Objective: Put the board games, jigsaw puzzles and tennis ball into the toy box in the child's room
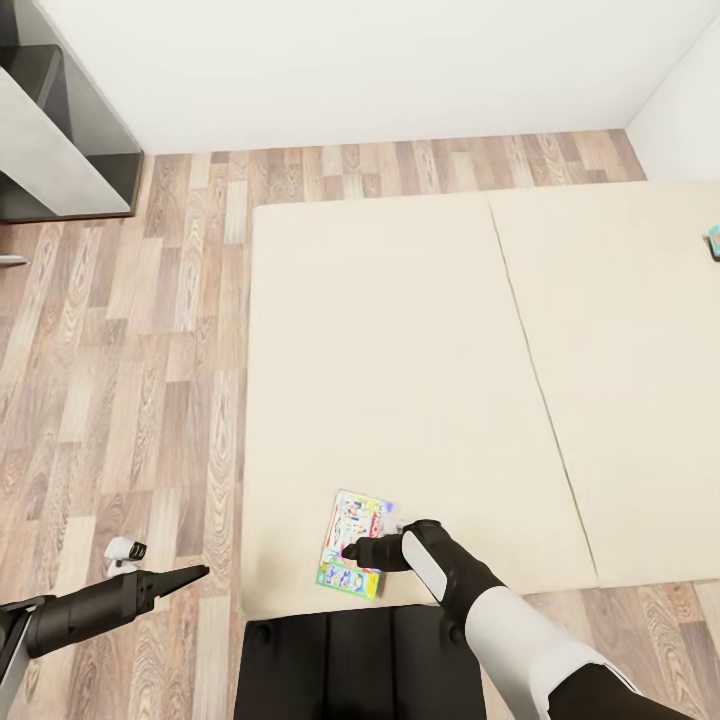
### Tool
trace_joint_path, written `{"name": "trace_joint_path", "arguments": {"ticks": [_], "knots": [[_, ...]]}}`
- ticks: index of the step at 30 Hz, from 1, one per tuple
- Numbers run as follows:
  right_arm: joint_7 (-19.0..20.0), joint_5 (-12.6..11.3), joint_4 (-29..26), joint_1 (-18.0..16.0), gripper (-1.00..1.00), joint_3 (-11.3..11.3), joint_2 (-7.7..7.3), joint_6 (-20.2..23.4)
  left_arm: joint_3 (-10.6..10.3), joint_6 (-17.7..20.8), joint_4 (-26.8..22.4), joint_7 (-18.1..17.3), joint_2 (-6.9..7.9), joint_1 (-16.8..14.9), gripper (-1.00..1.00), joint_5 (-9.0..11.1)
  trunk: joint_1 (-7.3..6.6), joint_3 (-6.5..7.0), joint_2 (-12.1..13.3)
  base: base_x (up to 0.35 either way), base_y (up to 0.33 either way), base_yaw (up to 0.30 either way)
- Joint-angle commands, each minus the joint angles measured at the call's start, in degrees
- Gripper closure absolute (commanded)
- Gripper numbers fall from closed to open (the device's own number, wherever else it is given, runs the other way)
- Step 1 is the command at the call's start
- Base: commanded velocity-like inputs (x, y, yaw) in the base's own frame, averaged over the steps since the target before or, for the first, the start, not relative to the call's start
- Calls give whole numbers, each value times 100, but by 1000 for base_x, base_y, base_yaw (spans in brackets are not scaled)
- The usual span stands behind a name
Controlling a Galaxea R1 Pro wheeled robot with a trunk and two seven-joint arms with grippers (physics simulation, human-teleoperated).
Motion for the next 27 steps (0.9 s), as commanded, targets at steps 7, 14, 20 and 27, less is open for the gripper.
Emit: {"name": "trace_joint_path", "arguments": {"ticks": [7,14,20,27], "knots": [[13,22,2,-3,-100,9,0,-53,-1,61,-4,-24,-5,0,-100,-4,3,-6,-9,0,8,0],[13,22,3,-1,-100,14,0,-75,1,61,-1,-24,-5,0,-100,-3,3,-6,-9,0,107,0],[13,22,3,0,-100,14,0,-76,1,61,-2,-24,-5,0,-100,-1,3,-6,-9,0,26,0],[13,22,3,-2,-100,14,0,-76,-1,61,-3,-24,-5,0,-100,2,3,-6,-9,0,3,0]]}}
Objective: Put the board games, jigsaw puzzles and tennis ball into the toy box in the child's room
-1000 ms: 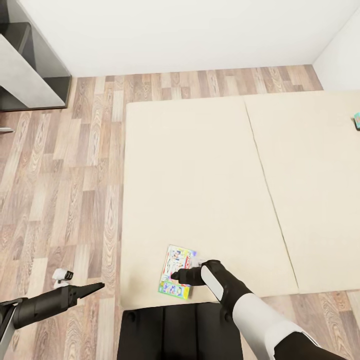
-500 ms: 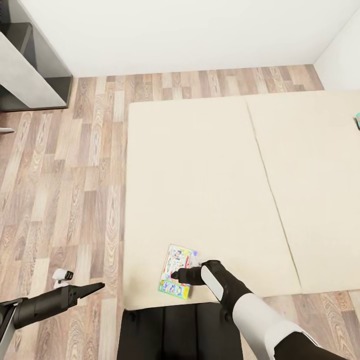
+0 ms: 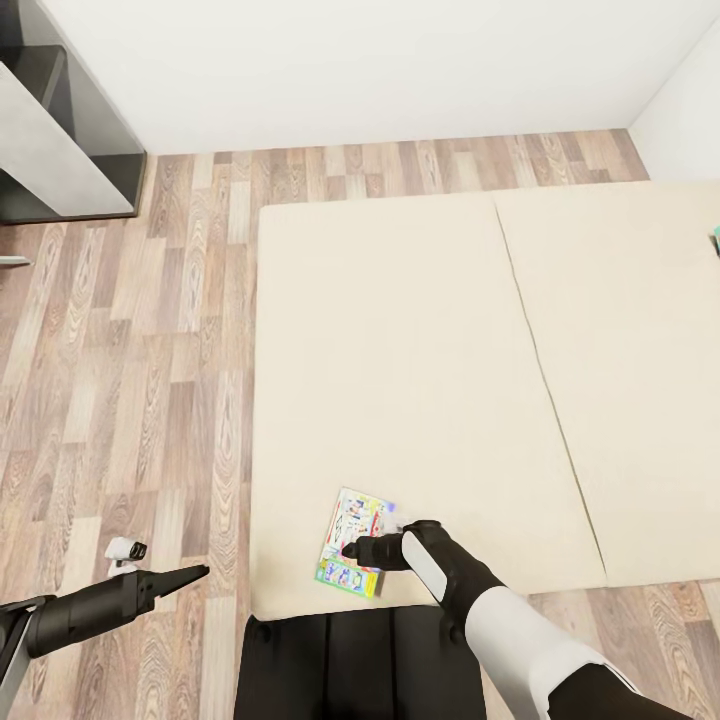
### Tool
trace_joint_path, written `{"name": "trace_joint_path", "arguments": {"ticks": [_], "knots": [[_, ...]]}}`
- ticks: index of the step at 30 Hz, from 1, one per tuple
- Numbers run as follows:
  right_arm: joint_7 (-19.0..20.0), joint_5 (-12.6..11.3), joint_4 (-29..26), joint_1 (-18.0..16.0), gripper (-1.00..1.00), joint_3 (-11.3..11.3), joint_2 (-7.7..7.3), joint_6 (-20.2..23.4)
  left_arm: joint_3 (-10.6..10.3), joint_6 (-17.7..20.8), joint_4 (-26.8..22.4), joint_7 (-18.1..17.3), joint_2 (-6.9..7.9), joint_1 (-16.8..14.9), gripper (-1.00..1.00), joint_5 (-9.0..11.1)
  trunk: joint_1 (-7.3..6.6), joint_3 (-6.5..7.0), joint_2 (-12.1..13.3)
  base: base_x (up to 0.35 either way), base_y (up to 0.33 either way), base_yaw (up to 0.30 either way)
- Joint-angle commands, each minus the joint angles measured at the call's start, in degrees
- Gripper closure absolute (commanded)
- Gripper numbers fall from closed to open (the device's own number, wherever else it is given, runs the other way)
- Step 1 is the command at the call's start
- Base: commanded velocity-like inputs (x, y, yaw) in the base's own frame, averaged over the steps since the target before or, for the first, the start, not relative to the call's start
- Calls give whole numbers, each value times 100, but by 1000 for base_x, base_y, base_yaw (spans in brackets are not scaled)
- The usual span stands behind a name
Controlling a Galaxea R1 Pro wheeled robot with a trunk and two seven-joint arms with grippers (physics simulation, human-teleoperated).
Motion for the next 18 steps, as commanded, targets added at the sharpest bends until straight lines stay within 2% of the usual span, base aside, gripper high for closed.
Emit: {"name": "trace_joint_path", "arguments": {"ticks": [1,18], "knots": [[13,22,-2,-3,-100,5,0,21,1,61,-3,-24,1,0,-100,-4,3,-6,-9,0,0,0],[13,22,-2,-3,-100,14,0,21,3,61,0,-24,6,0,-100,-2,3,-6,-9,-1,15,0]]}}
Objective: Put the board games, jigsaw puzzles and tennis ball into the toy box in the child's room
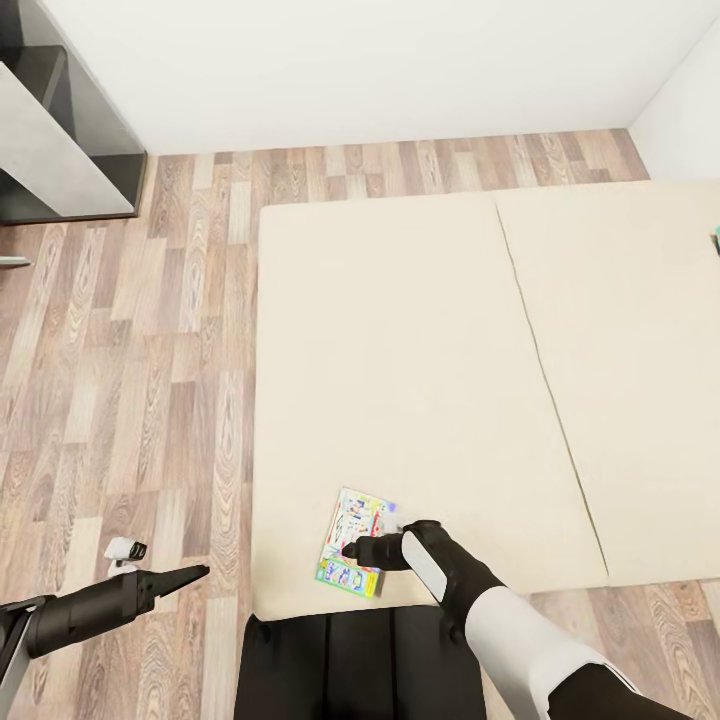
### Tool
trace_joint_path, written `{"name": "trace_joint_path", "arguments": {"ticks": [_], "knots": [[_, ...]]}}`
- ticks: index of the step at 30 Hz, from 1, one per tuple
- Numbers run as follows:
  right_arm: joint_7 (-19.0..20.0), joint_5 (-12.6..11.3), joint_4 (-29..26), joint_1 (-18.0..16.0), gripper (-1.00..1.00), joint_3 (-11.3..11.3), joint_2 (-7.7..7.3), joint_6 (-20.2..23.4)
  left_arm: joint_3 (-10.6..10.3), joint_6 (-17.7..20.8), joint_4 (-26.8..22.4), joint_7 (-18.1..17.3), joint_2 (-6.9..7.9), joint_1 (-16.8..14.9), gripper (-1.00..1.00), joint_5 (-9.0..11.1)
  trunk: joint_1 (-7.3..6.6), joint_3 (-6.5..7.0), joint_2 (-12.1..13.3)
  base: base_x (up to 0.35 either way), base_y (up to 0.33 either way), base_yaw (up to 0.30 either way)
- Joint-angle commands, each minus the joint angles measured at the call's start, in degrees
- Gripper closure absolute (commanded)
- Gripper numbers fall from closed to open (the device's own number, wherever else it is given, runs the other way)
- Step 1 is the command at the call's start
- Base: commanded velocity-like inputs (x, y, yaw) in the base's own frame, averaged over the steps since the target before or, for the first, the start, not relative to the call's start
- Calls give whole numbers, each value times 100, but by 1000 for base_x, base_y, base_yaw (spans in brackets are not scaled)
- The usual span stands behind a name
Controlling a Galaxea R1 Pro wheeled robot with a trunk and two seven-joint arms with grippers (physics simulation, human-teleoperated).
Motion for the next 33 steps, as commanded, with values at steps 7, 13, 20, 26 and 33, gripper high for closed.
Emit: {"name": "trace_joint_path", "arguments": {"ticks": [7,13,20,26,33], "knots": [[13,21,-2,-3,-100,5,0,21,1,61,-3,-24,-5,0,-100,-6,3,-6,-9,-54,104,0],[13,21,-2,-3,-100,7,0,21,0,61,-3,-24,0,0,-100,-4,3,-6,-9,-6,11,0],[13,21,-3,-3,-100,13,0,19,1,61,-2,-24,-5,0,-100,-12,3,-6,-9,0,95,0],[13,21,-2,-3,-100,13,0,20,-4,61,-3,-24,-6,0,-100,-13,3,-6,-9,0,43,0],[13,21,-2,-2,-100,14,0,21,-7,61,-2,-24,-6,0,-100,-13,3,-6,-9,0,49,0]]}}
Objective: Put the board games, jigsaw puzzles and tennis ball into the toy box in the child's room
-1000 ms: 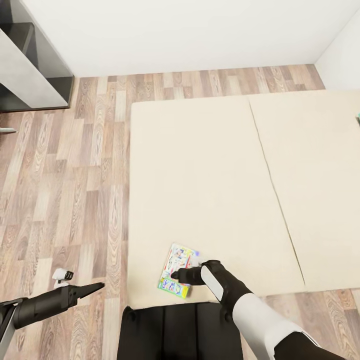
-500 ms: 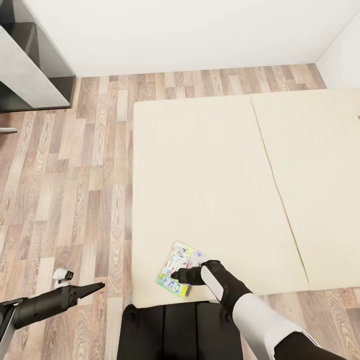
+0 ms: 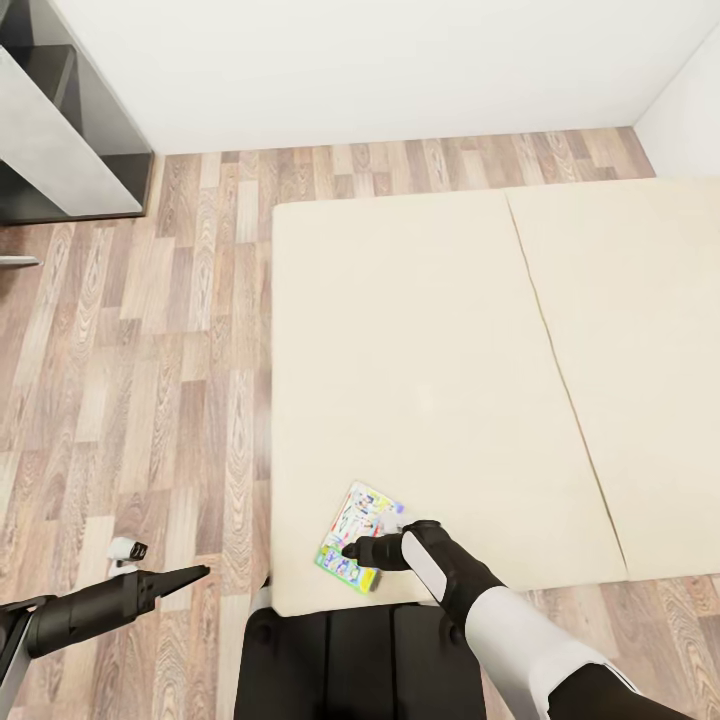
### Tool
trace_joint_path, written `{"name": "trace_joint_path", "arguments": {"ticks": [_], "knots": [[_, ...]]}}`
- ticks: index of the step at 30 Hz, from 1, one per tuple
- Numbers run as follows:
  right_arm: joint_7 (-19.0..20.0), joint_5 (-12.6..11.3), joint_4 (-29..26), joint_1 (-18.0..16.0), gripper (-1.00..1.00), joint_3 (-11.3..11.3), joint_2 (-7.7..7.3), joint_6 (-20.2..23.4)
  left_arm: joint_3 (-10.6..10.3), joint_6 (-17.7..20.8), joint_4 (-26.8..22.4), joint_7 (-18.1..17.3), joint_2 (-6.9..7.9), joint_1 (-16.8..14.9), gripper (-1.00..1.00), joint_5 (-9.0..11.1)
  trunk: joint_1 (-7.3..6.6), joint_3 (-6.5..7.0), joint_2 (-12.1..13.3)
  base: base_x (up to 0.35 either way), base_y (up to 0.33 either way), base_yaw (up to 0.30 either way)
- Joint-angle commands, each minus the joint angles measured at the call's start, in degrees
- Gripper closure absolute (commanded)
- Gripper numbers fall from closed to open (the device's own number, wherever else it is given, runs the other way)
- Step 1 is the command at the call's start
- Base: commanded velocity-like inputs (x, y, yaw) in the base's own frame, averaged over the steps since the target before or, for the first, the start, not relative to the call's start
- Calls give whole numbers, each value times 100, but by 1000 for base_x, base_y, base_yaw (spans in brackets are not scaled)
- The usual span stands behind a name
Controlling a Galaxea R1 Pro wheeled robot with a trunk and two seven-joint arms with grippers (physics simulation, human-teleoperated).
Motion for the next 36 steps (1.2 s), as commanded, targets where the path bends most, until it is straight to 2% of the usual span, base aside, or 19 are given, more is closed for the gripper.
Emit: {"name": "trace_joint_path", "arguments": {"ticks": [1,36], "knots": [[13,20,-2,-3,-100,6,0,20,2,61,-1,-24,2,0,-100,-3,3,-6,-9,0,144,0],[13,20,-2,-3,-100,7,0,12,8,61,-1,-24,2,0,-100,5,3,-6,-9,0,66,0]]}}
